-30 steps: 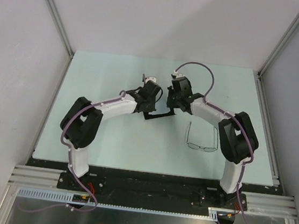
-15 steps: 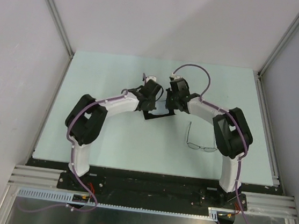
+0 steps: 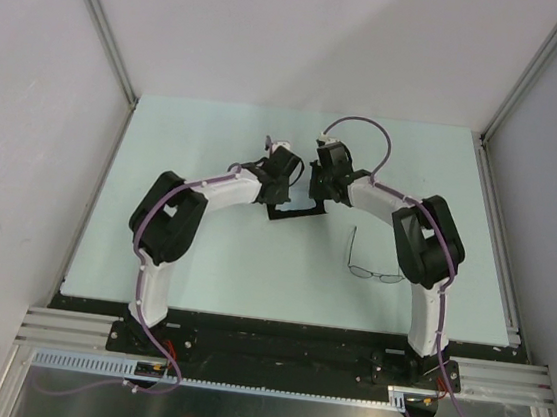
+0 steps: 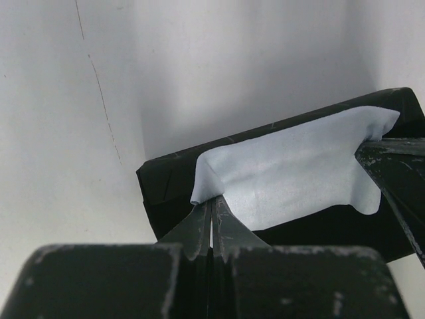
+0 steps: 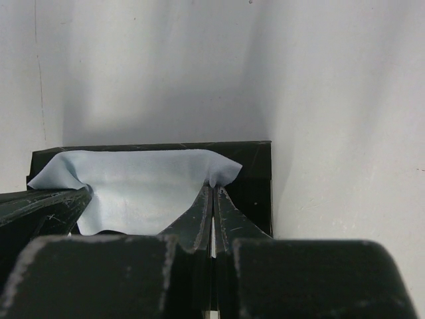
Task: Organize the sunglasses
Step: Place the folded cleaning cloth in the sunglasses case.
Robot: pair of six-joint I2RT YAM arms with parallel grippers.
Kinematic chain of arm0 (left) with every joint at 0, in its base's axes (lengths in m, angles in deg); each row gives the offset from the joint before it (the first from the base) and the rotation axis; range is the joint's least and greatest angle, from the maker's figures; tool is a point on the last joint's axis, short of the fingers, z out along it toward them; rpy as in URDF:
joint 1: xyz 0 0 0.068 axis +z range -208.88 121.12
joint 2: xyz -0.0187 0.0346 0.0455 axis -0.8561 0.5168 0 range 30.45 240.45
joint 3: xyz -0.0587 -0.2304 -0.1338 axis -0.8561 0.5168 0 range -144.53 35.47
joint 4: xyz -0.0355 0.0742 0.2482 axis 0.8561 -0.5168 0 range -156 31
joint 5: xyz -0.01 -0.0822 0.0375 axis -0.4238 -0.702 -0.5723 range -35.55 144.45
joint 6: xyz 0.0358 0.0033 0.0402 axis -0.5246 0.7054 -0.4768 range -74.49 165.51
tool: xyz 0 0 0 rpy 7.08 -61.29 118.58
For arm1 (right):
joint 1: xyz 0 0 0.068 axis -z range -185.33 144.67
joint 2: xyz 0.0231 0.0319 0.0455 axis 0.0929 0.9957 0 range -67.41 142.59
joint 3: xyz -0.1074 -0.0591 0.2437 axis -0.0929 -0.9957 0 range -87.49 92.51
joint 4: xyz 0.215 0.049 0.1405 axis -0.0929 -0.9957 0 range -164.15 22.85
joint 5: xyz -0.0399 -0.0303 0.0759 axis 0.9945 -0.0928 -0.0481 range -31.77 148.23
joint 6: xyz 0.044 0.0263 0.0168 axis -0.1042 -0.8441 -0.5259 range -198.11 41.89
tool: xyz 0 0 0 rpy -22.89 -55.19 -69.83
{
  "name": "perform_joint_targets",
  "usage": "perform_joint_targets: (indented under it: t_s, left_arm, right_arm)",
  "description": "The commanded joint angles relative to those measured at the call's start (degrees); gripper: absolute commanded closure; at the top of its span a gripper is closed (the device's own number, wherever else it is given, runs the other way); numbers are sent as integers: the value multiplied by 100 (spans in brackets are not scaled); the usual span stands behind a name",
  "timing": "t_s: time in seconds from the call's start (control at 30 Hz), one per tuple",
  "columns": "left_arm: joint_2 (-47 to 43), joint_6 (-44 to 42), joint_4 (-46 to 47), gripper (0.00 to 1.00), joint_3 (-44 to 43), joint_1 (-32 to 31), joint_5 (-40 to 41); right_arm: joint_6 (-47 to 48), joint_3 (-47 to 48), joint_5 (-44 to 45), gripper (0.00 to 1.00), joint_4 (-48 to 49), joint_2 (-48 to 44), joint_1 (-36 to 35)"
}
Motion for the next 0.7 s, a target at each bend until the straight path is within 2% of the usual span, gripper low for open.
perform_joint_targets:
  t_s: [0.0, 0.23, 0.53, 0.67]
  left_arm:
    - [75, -2, 68, 100, -294, 60, 25]
    - [93, -2, 77, 96, -259, 68, 8]
    - [-65, 16, 68, 75, -101, 77, 87]
    - [-136, 15, 77, 69, -74, 77, 87]
  right_arm:
    - [121, 293, 119, 100, 35, 87, 24]
    - [86, 337, 119, 100, 0, 158, 33]
    - [51, 302, 154, 100, -44, 123, 42]
    - [24, 302, 154, 100, -35, 132, 25]
